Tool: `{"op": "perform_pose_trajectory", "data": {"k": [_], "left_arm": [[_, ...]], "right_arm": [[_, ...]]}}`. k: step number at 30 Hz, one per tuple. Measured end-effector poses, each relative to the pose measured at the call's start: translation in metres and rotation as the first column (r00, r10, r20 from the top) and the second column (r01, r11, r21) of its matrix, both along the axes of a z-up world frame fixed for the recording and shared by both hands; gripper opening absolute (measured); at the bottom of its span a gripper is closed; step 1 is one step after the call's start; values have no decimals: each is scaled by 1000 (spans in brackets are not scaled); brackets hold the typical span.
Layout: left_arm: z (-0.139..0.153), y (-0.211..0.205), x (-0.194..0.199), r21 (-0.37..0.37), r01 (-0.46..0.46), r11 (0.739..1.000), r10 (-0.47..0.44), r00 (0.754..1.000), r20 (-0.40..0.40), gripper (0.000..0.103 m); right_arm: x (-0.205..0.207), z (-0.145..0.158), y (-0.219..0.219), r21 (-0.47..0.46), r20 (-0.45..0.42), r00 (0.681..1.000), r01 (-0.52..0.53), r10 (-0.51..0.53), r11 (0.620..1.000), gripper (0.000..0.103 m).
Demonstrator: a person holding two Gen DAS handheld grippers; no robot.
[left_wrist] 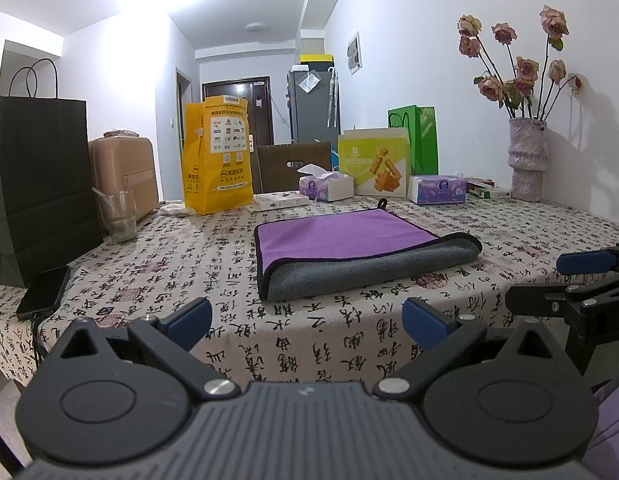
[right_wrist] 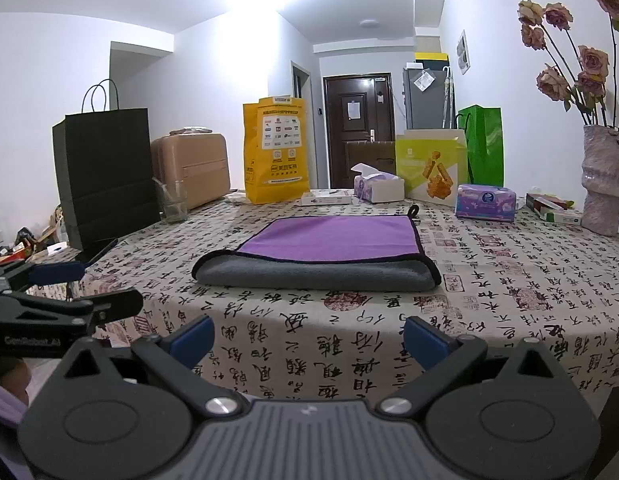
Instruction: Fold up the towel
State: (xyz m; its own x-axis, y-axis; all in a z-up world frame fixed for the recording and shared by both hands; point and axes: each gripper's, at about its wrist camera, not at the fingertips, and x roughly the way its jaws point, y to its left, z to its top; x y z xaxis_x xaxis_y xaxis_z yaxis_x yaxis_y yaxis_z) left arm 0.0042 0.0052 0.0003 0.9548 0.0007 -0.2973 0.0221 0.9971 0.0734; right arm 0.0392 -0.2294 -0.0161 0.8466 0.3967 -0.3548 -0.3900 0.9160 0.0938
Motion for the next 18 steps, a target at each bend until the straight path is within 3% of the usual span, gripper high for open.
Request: {"op": "perform_pose_trajectory", "data": {"k": [18], "left_arm": [[-2, -1, 0, 3, 1, 1000, -1, 1000, -4, 103]], "right_arm": [[0, -1, 1, 3, -9, 1000, -1, 1, 1000, 101]]}}
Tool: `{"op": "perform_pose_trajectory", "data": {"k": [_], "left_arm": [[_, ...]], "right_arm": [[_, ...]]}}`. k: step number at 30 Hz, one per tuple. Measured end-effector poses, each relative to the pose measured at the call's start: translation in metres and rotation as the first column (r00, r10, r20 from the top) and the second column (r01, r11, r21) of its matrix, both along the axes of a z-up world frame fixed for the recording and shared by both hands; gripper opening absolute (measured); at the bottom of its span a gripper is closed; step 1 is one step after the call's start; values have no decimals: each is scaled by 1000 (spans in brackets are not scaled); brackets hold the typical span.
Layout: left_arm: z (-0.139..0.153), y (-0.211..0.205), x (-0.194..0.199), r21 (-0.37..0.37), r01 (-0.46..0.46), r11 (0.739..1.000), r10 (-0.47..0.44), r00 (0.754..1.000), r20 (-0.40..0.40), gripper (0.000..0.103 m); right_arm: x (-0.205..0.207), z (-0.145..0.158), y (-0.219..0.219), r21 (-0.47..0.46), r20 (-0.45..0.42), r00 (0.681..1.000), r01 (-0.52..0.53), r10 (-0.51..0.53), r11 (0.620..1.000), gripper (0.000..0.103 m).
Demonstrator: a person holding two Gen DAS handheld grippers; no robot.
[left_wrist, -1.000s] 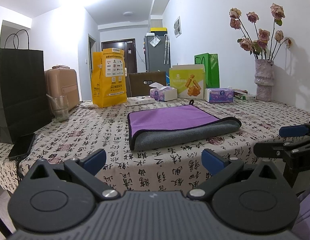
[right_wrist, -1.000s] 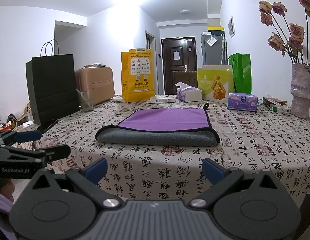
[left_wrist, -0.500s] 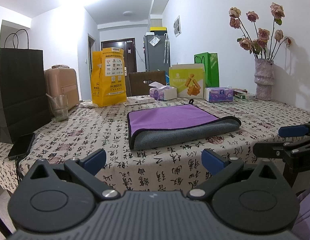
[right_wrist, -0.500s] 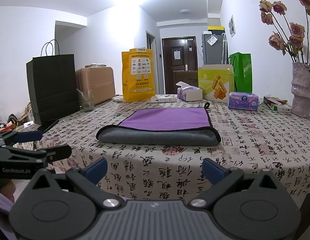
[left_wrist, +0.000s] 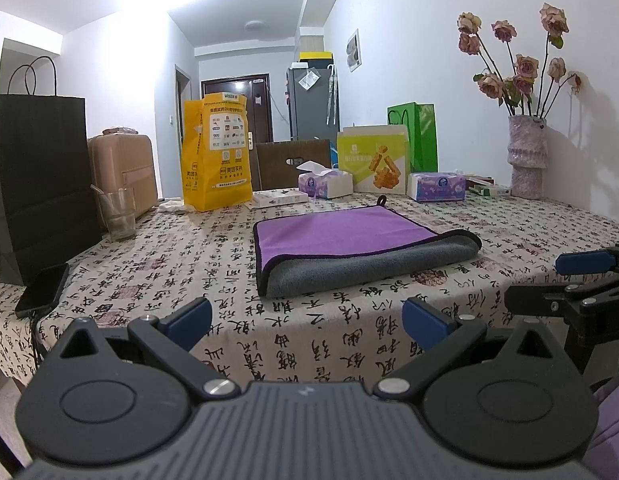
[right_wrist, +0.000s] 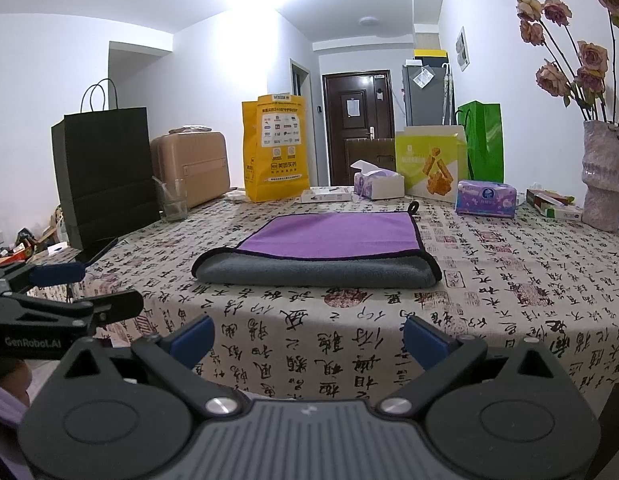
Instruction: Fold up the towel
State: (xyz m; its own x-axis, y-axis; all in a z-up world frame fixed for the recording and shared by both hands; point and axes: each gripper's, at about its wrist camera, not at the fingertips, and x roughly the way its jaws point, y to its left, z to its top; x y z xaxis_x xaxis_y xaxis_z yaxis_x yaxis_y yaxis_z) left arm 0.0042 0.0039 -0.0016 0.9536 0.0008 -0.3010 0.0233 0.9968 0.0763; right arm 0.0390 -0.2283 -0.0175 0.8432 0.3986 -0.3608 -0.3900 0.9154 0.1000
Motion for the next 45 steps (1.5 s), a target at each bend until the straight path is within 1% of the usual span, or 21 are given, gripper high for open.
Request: {"op": "perform_pose_trajectory", "data": {"k": [9, 17, 23, 31, 37, 45], "left_arm": [[-3, 0, 1, 2, -9, 1000, 9, 1000, -6, 103], [-4, 1, 2, 3, -15, 1000, 15, 1000, -12, 103], [-6, 2, 7, -1, -20, 1000, 20, 999, -32, 103], [-11, 3, 23, 3, -39, 999, 39, 997, -71, 103], [-10, 7, 38, -13, -67, 998, 66, 994, -82, 103], [-14, 11, 57, -25, -91, 996, 87, 988, -124, 103]], "right_arm": [[2, -2, -2, 6, -9, 1000, 15, -15, 1000, 101], [3, -3, 0, 3, -12, 1000, 3, -3, 1000, 101], [6, -5, 3, 0, -23, 1000, 1, -1, 1000, 101], [20, -10, 4, 14, -42, 999, 17, -16, 1000, 101], [31, -12, 0, 25, -49, 998, 39, -38, 999, 101], [48, -14, -2, 35, -60, 997, 50, -48, 998, 101]]}}
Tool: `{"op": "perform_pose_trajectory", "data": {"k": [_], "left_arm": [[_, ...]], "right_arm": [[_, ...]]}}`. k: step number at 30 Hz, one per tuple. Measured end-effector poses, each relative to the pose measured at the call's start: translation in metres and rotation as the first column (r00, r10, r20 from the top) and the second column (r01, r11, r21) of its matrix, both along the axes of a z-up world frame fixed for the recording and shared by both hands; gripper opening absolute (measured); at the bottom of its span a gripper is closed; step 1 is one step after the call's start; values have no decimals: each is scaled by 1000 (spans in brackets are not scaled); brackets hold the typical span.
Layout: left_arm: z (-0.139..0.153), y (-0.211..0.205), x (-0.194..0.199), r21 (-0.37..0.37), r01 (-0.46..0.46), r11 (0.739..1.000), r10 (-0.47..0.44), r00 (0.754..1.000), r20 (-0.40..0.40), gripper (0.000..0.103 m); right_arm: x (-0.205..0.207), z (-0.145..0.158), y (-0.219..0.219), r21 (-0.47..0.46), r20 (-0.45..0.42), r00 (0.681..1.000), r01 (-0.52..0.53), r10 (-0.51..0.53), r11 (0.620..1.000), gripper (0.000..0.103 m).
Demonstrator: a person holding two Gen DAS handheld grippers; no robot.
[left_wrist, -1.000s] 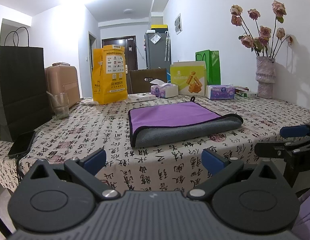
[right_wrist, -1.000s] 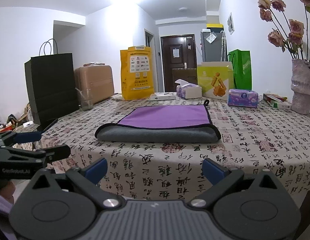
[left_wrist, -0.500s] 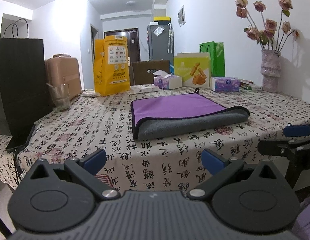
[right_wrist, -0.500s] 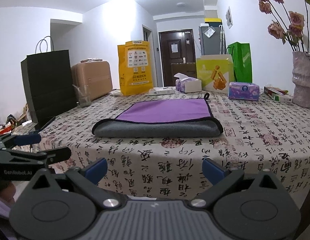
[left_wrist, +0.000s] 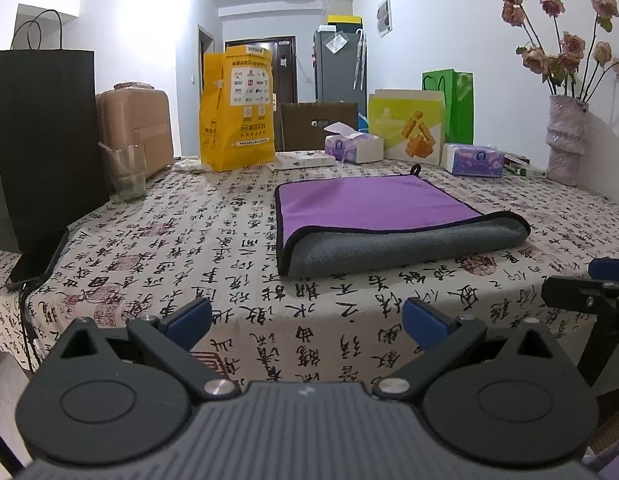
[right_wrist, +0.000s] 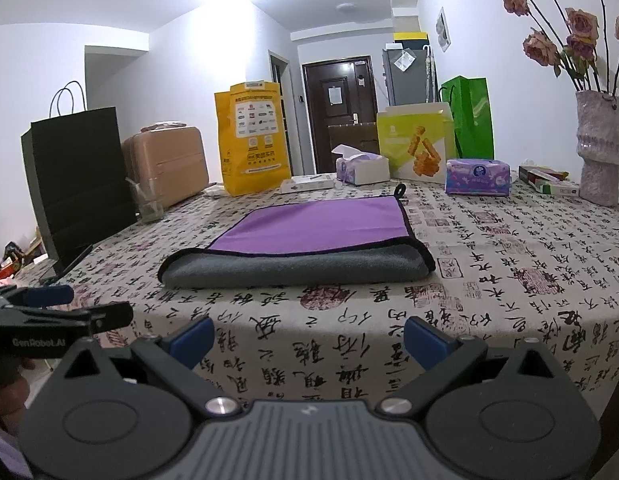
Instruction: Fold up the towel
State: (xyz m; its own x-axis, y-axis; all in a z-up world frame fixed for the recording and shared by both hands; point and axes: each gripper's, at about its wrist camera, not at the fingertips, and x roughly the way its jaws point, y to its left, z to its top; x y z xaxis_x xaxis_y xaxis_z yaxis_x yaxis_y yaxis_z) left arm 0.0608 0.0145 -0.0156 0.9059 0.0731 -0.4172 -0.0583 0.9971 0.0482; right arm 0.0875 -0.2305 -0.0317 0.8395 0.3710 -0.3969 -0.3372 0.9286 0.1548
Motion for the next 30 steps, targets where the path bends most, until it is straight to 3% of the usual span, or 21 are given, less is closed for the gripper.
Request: {"op": "perform_pose_trajectory", "data": {"k": [19, 30], "left_arm": [[-7, -3, 37, 2, -12, 1000, 12, 998, -62, 103], [-4, -3, 68, -13, -12, 1000, 11, 999, -51, 103]], "right_arm": [[36, -15, -7, 15, -65, 998, 20, -19, 1000, 101], [58, -22, -8, 16, -96, 995, 25, -24, 1000, 101]]}}
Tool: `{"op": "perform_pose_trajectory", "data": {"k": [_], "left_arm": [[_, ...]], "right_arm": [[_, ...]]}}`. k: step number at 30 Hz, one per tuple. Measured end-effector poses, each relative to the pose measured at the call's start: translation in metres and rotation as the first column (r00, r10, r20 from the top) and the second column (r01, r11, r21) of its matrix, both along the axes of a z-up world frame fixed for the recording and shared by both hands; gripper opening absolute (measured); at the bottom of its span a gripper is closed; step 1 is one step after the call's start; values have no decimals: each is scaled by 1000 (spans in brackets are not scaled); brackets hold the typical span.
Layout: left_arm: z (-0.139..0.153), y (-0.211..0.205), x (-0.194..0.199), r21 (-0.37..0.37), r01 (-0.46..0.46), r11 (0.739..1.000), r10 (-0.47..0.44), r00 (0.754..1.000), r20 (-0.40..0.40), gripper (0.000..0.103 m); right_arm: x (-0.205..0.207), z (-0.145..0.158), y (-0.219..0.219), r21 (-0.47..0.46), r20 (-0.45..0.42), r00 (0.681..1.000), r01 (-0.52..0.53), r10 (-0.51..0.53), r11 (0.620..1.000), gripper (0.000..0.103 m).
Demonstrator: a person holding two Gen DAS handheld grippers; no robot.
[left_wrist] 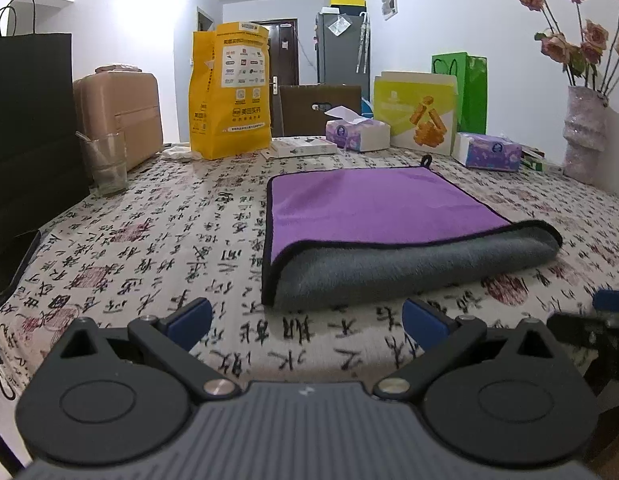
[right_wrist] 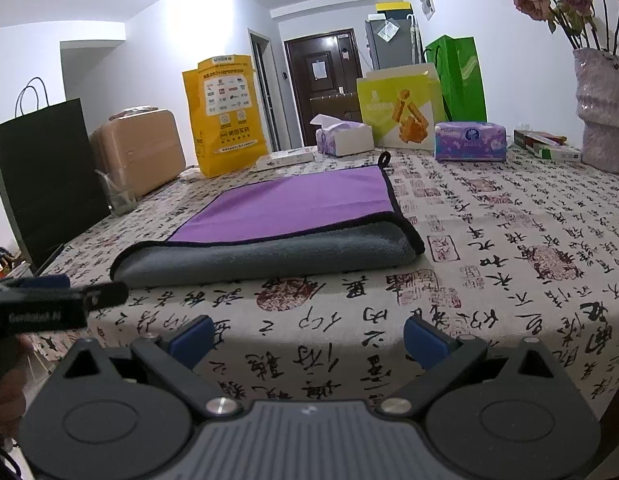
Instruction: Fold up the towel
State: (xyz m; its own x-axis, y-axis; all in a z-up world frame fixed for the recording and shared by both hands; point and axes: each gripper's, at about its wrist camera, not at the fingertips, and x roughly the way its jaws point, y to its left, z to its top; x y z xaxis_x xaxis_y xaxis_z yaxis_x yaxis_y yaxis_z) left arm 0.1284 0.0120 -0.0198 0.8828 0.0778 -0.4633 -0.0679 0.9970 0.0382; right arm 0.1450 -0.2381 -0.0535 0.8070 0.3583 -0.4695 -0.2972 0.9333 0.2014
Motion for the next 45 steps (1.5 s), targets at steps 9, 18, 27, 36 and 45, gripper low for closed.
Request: {"op": "perform_pose_trajectory", "data": {"k": [9, 18, 27, 36, 45], "left_arm": [[0, 4, 22, -17, 10, 1000, -10, 1000, -3, 103], [-2, 13, 49, -57, 17, 998, -20, 999, -37, 86], [-6, 21, 67, -79, 37, 996, -43, 996, -77, 64], [-3, 38, 78, -141, 72, 987, -88, 990, -114, 29], [-3, 47, 78, -139, 136, 981, -155, 978, -137, 28]], "right_arm": [[20, 2, -5, -14, 12, 1000, 22, -22, 1000, 101], [49, 8, -11, -48, 42, 999, 21, -19, 999, 99], [79, 8, -8, -86, 60, 998, -1, 6, 996, 91], [108, 8, -16, -110, 34, 998, -58, 62, 992, 61], [114, 8, -24, -145, 9, 993, -116, 118, 983, 28]]}}
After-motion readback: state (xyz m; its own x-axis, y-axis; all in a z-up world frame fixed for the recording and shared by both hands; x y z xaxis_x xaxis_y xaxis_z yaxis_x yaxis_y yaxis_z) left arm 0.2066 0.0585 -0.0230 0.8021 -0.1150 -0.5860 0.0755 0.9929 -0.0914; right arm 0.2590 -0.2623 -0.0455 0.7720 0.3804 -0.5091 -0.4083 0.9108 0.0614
